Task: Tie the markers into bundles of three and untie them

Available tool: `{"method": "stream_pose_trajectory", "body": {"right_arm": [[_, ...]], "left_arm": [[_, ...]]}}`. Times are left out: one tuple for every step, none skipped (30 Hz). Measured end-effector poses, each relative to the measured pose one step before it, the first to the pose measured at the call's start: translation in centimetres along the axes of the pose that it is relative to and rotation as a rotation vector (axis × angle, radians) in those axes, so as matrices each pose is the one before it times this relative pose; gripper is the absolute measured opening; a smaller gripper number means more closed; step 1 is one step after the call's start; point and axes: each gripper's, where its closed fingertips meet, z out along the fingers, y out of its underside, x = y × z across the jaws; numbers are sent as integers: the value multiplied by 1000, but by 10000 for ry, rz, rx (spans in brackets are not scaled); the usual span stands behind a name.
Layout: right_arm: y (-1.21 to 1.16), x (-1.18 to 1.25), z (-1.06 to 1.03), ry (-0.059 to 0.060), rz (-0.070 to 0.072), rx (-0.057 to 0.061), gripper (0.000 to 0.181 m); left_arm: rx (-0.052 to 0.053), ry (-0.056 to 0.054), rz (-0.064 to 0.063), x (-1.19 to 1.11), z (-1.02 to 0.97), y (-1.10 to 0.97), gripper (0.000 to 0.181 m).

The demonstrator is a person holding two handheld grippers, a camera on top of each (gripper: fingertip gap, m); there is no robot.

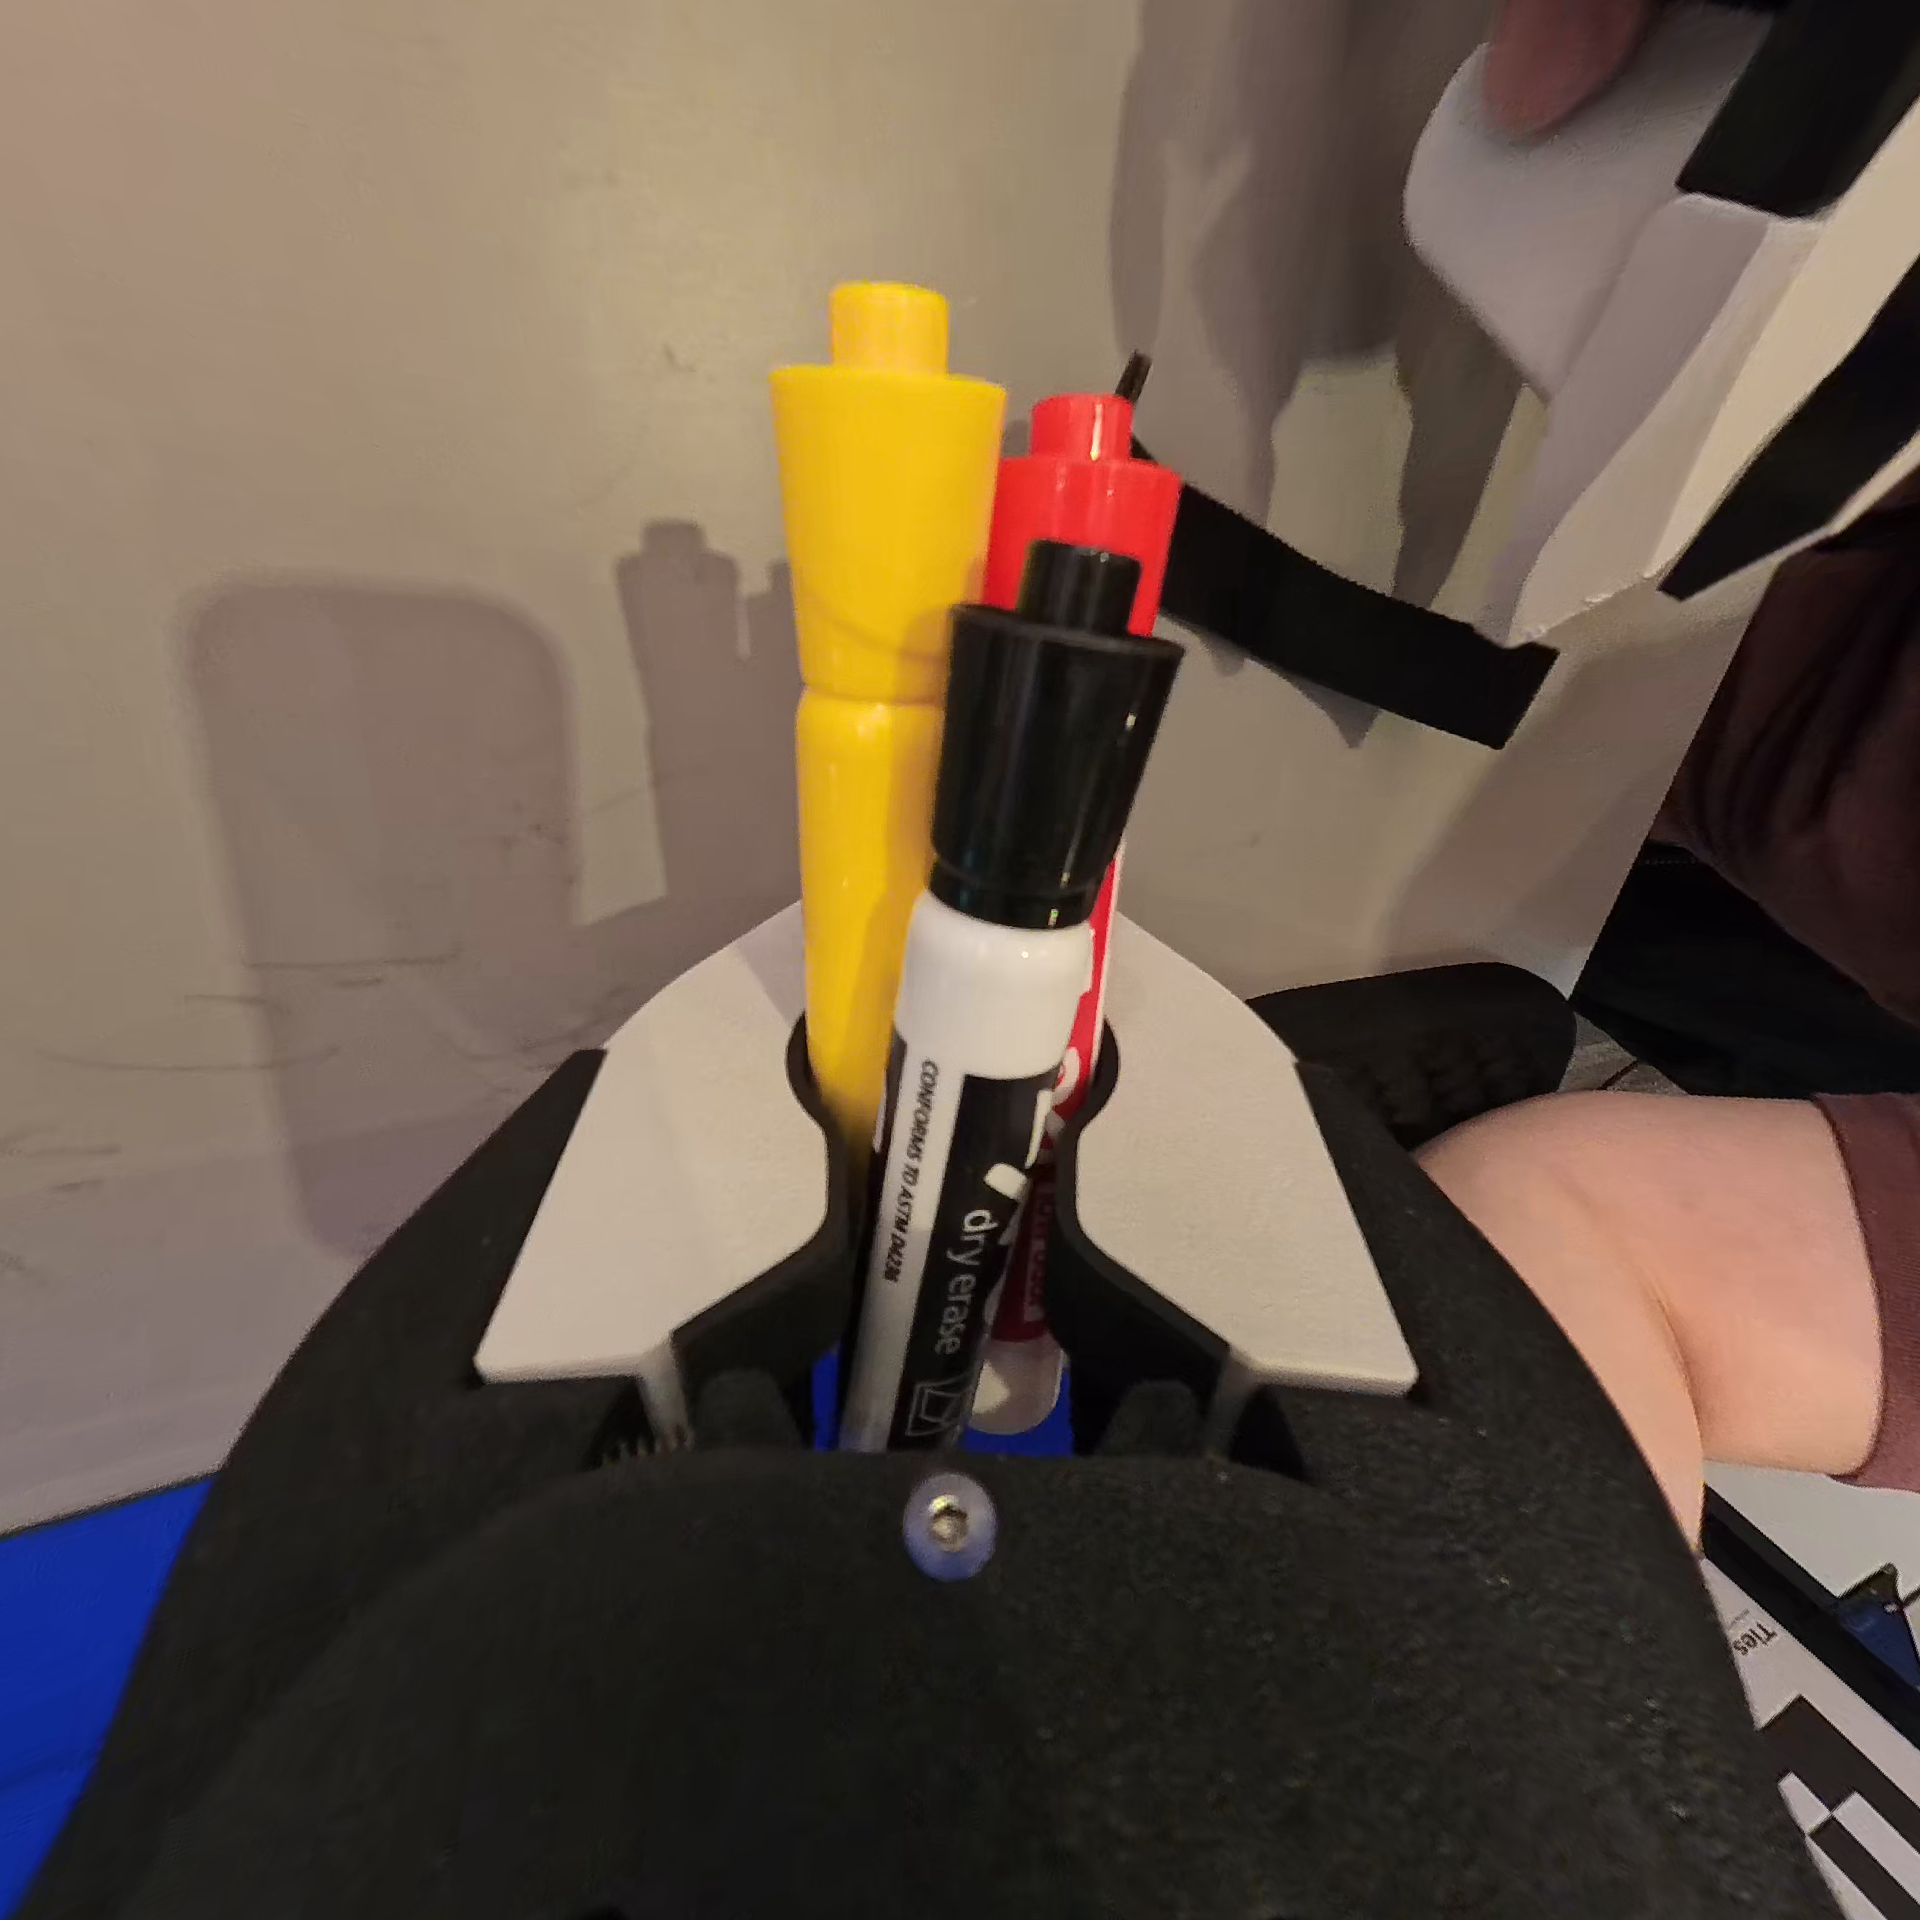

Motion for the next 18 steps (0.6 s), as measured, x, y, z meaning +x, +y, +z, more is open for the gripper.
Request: {"method": "stream_pose_trajectory", "body": {"right_arm": [[256,-123,86,13,-146,-163,44],[150,-300,185,-52,-139,-136,44],[49,-364,285,-80,-87,-85,44],[55,-328,338,-65,-40,-93,44],[94,-329,369,-83,-49,-117,44],[153,-121,363,55,-72,-160,43],[159,318,286,345,-91,-196,40],[39,288,216,305,-133,-112,38],[-27,81,145,110,-113,-39,33],[-20,40,112,46,-27,-29,29],[12,-30,111,-53,51,-37,29],[39,-101,102,-116,74,-58,25],[38,26,41,-27,64,-32,16],[-28,4,-38,-40,53,23,4],[-76,-56,-78,-95,81,67,4],[-130,25,-127,-54,130,114,4],[-216,139,-204,-32,219,157,3],[-343,210,-294,-79,342,219,3]], "left_arm": [[41,10,27,20,-15,-52,42],[40,-17,-5,-24,-51,-20,42],[27,1,-46,-16,-46,2,42],[9,-6,-53,-24,-31,55,42],[-1,-20,-48,-58,-31,62,42],[-1,-8,-39,-31,-23,50,42],[5,3,-38,7,-30,29,42],[7,-17,-27,-7,-30,14,42],[10,-22,-16,-13,-26,15,42],[22,-12,-32,-8,-46,4,42],[13,0,-53,7,-39,34,42],[6,1,-42,-7,-35,30,42],[9,-9,-20,-23,-18,37,42],[22,5,-23,-14,-11,2,42],[2,15,-30,2,5,35,42],[-10,-11,-26,-41,5,38,42],[14,19,0,27,-2,4,42],[18,1,18,-2,-17,-4,42]]}}
